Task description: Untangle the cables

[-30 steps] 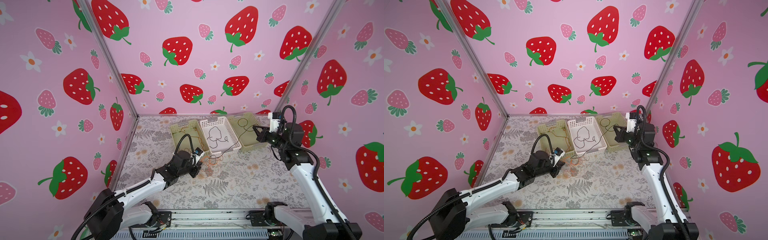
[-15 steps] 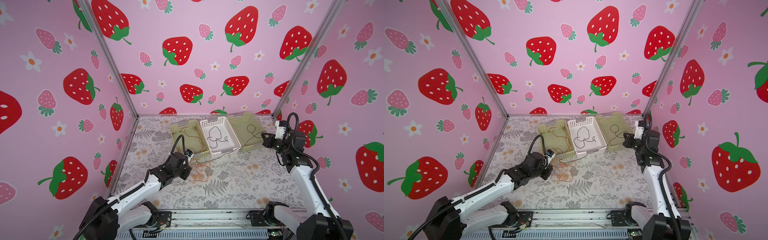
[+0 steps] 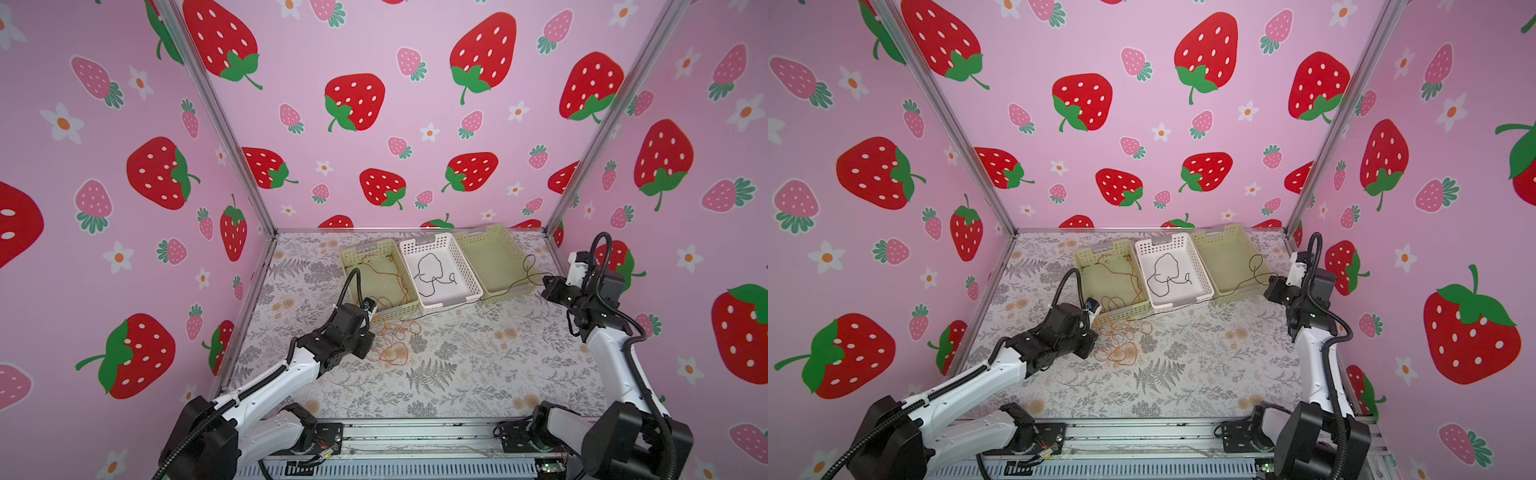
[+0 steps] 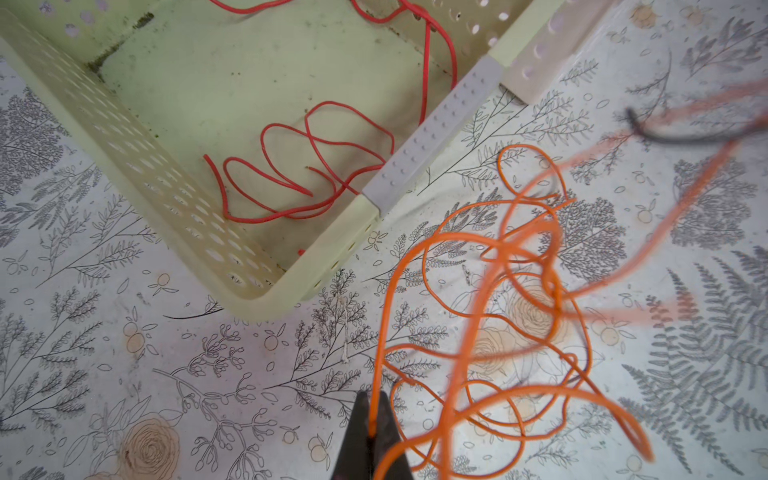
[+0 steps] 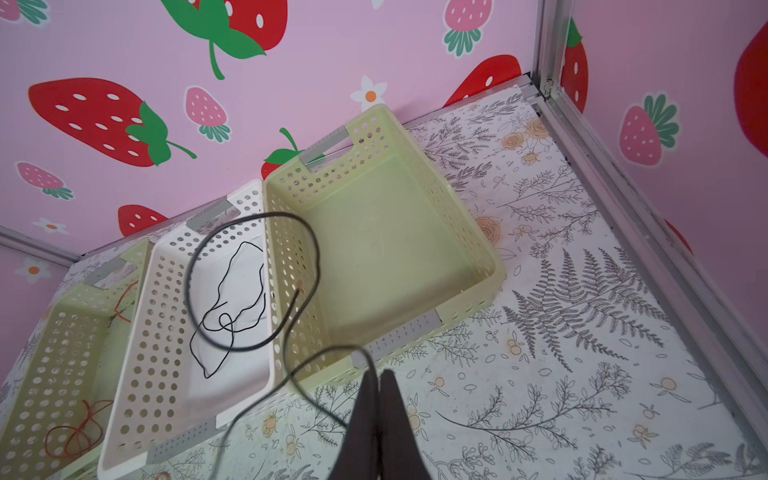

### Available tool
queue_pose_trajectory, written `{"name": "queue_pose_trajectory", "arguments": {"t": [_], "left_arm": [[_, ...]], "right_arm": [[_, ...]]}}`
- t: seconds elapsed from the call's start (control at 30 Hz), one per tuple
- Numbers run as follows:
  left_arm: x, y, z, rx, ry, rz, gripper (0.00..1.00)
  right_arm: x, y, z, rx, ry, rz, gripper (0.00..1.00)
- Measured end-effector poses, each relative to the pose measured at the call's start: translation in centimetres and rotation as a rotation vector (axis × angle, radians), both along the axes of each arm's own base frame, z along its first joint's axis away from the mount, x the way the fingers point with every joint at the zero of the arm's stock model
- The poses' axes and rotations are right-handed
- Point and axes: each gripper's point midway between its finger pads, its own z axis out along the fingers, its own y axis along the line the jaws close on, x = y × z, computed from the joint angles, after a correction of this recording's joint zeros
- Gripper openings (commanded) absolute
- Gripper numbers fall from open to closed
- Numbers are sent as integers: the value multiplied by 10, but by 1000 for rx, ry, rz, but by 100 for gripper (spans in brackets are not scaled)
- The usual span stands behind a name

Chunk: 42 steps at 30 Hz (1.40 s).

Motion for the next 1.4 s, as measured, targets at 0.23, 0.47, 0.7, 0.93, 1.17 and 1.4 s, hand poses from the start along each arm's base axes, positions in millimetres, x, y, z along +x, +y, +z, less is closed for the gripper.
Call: {"name": "queue_pose_trajectory", "arguments": {"t": [0.23, 0.47, 0.7, 0.93, 1.17, 1.4], "left_arm": [[4, 10, 1, 23, 0, 34, 0], [6, 16, 2, 60, 6, 54, 0], [13, 42, 2, 116, 14, 145, 0], [15, 59, 2, 148, 23, 208, 0], [14, 72, 1, 185, 29, 254, 0], [13, 83, 1, 201, 34, 287, 0]], "right_arm": [[1, -3, -15, 0, 32, 2, 0], [0, 0, -21, -2, 36, 24, 0], [4, -27, -14, -41, 44, -63, 0], [21, -39, -20, -48, 73, -72, 0], [22, -44, -38, -52, 130, -85, 0], [25, -58, -54, -61, 179, -117, 0]]}}
